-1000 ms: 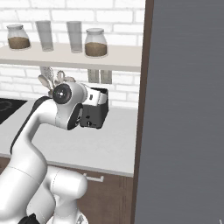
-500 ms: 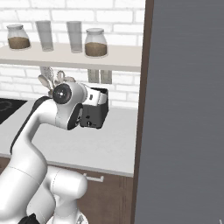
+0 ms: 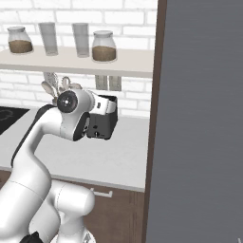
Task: Start the toaster. Once the lever pops up, take the bread to the plate on the dining counter.
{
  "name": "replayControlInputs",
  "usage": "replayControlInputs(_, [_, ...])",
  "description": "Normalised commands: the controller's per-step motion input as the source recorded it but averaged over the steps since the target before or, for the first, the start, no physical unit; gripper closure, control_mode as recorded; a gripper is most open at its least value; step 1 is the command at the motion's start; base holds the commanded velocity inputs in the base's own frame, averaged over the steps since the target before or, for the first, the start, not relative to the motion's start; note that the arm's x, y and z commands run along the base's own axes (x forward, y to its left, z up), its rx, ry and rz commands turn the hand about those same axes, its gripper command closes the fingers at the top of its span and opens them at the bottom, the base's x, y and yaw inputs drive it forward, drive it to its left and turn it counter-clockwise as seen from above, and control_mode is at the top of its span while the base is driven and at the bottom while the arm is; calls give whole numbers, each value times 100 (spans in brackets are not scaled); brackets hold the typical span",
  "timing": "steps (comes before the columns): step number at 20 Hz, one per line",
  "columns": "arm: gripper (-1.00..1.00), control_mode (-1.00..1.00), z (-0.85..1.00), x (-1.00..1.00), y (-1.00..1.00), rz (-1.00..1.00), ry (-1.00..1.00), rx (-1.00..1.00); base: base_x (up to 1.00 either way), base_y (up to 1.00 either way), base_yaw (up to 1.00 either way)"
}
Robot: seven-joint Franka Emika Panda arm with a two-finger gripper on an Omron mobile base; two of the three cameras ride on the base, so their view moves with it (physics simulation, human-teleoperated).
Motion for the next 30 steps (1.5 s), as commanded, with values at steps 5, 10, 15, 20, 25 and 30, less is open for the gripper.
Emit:
replayControlInputs(5, [-100,-100,0,0,0,0,0,0,0,0,0])
replayControlInputs(10, [-100,-100,0,0,0,0,0,0,0,0,0])
replayControlInputs(15, [-100,-100,0,0,0,0,0,0,0,0,0])
replayControlInputs(20, [-100,-100,0,0,0,0,0,0,0,0,0])
replayControlInputs(25, [-100,-100,0,0,0,0,0,0,0,0,0])
replayControlInputs(30, [-100,-100,0,0,0,0,0,0,0,0,0])
